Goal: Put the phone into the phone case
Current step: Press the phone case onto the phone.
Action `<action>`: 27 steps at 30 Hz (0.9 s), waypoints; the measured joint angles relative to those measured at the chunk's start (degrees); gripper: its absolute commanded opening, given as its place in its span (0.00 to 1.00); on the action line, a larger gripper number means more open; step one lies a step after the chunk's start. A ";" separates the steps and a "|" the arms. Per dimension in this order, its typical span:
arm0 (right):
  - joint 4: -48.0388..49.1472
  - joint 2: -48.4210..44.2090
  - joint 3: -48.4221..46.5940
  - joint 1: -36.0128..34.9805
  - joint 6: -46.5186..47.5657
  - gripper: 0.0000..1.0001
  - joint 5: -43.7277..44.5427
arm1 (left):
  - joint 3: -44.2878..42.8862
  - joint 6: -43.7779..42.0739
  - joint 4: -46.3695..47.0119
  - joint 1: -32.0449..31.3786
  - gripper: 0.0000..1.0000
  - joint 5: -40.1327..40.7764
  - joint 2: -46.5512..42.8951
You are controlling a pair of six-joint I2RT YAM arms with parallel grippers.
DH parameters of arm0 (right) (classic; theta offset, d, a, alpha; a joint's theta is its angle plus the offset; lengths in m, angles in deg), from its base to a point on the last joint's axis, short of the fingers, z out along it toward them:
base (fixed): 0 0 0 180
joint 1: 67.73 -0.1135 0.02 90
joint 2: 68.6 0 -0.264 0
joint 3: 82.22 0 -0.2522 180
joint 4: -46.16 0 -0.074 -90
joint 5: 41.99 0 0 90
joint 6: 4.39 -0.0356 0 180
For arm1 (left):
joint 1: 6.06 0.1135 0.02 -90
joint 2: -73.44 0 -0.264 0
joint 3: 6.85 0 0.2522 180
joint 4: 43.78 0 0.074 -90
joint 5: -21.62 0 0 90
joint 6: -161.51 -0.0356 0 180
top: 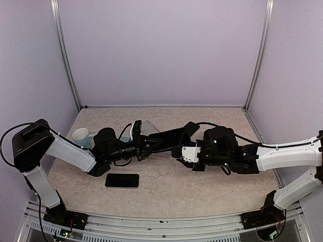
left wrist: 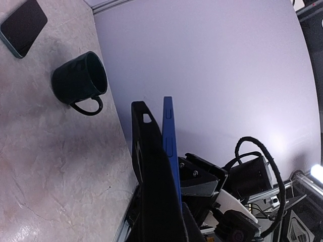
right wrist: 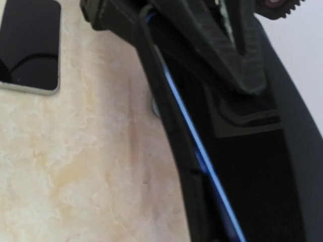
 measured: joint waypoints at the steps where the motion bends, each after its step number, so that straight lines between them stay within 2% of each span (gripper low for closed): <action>1: -0.61 -0.94 0.00 -0.09 -0.31 0.42 0.09 | -0.09 -0.52 -0.63 -0.09 0.00 0.04 -0.68; 11: -5.77 -7.93 -0.26 -0.13 -5.44 0.47 3.30 | -0.28 -3.39 -5.73 0.37 0.00 1.11 -1.92; 12: -6.23 -8.33 -0.31 -0.13 -6.05 0.52 3.61 | -0.28 -3.43 -5.81 0.42 0.00 1.09 -1.92; 17: -7.63 -10.71 -0.33 -0.13 -11.28 0.93 6.58 | -0.31 -4.42 -5.88 0.50 0.00 0.85 -1.92; 18: -7.65 -11.28 -0.33 -0.11 -12.44 0.98 7.72 | -0.28 -4.59 -5.88 0.55 0.00 0.59 -1.92; 22: -7.67 -13.66 -0.52 0.66 -18.32 1.00 11.21 | -0.28 -5.79 -5.95 0.59 0.00 -0.57 -1.92; 27: -9.33 -13.84 -3.74 4.66 -26.49 1.00 7.65 | -0.31 -8.41 -7.04 0.59 0.00 -2.38 -1.92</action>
